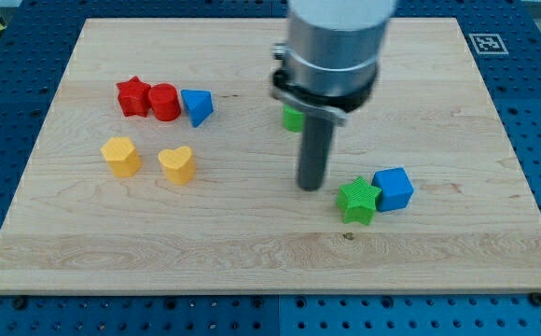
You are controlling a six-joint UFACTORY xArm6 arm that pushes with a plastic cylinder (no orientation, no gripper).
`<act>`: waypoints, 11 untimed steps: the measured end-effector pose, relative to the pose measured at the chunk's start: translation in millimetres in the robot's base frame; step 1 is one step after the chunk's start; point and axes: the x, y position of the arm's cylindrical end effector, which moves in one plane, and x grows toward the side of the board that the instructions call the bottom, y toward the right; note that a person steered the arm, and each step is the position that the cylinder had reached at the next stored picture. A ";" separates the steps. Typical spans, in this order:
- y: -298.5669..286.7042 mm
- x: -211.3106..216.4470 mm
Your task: Slide the blue triangle above green star
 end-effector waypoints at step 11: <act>16.4 -134.5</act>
